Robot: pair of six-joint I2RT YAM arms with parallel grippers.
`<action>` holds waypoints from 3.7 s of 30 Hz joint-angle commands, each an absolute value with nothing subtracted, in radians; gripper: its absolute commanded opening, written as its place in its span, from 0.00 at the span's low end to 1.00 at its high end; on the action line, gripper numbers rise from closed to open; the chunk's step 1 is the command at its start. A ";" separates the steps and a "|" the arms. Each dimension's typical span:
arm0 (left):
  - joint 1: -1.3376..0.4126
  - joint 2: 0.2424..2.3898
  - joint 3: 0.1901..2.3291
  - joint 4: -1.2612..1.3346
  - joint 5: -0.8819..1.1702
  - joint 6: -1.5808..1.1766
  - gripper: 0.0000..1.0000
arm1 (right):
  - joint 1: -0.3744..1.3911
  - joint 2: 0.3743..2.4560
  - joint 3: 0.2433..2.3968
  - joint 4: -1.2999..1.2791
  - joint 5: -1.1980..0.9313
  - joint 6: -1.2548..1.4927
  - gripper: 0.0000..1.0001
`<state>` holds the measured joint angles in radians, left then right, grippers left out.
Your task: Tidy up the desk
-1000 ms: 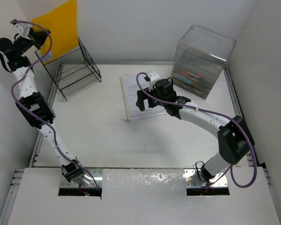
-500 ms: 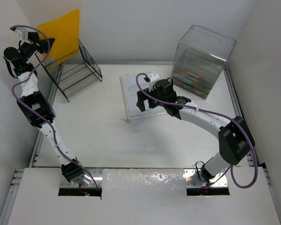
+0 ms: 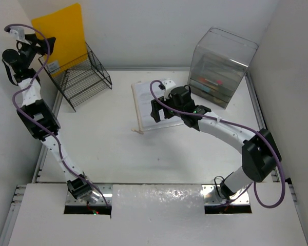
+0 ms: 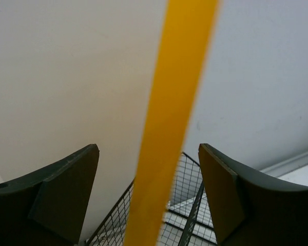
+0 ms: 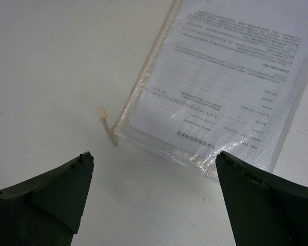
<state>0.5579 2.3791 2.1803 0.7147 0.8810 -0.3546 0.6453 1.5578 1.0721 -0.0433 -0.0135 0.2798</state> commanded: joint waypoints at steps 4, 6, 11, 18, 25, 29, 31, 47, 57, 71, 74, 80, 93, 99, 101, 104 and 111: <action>0.574 2.301 2.215 0.722 0.802 -0.412 0.78 | 0.652 1.503 1.095 -0.032 -0.009 0.252 0.99; 0.574 2.310 2.221 0.736 0.799 -0.440 0.78 | 0.653 1.505 1.095 -0.031 -0.014 0.250 0.99; 0.575 2.358 2.269 0.756 0.750 -0.529 0.35 | 0.652 1.513 1.094 -0.029 -0.020 0.249 0.99; 0.575 2.399 2.296 0.899 0.767 -0.676 0.00 | 0.652 1.525 1.103 -0.032 -0.023 0.247 0.99; 0.575 2.398 2.266 0.989 0.833 -0.666 0.00 | 0.652 1.537 1.115 -0.034 -0.037 0.261 0.99; 0.574 2.330 2.101 1.080 0.920 -0.569 0.00 | 0.652 1.532 1.108 -0.025 -0.032 0.264 0.99; 0.571 2.280 2.048 1.078 0.968 -0.451 0.00 | 0.652 1.534 1.104 -0.020 -0.034 0.265 0.99; 0.583 2.267 1.893 1.189 0.965 -0.571 0.44 | 0.653 1.505 1.065 -0.006 -0.048 0.271 0.99; 0.588 2.234 1.994 1.063 0.908 -0.554 0.71 | 0.652 1.489 1.049 -0.006 -0.055 0.271 0.99; 0.588 2.220 2.031 1.119 0.887 -0.641 0.00 | 0.653 1.480 1.043 0.006 -0.058 0.265 0.99; 0.589 2.217 2.008 1.219 0.844 -0.710 0.00 | 0.652 1.482 1.046 0.006 -0.054 0.273 0.99; 0.594 2.241 1.964 1.324 0.818 -0.742 0.00 | 0.653 1.473 1.051 0.003 -0.046 0.278 0.99; 0.595 2.207 1.815 1.189 0.919 -0.546 0.07 | 0.652 1.483 1.054 0.003 -0.045 0.288 0.99; 0.598 2.200 1.829 1.117 0.943 -0.529 0.79 | 0.653 1.483 1.048 0.006 -0.052 0.293 0.99; 0.606 2.195 1.833 1.112 0.936 -0.538 0.84 | 0.652 1.482 1.048 0.005 -0.054 0.291 0.99; 0.618 2.191 1.848 1.117 0.914 -0.566 0.85 | 0.652 1.480 1.048 0.003 -0.052 0.288 0.99; 0.626 2.180 1.882 1.234 0.838 -0.708 0.27 | 0.653 1.480 1.046 0.003 -0.055 0.284 0.99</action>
<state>0.6159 2.2547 1.8355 1.1217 0.8780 -0.6289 0.6456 1.5112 1.0302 -0.0280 -0.0525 0.2832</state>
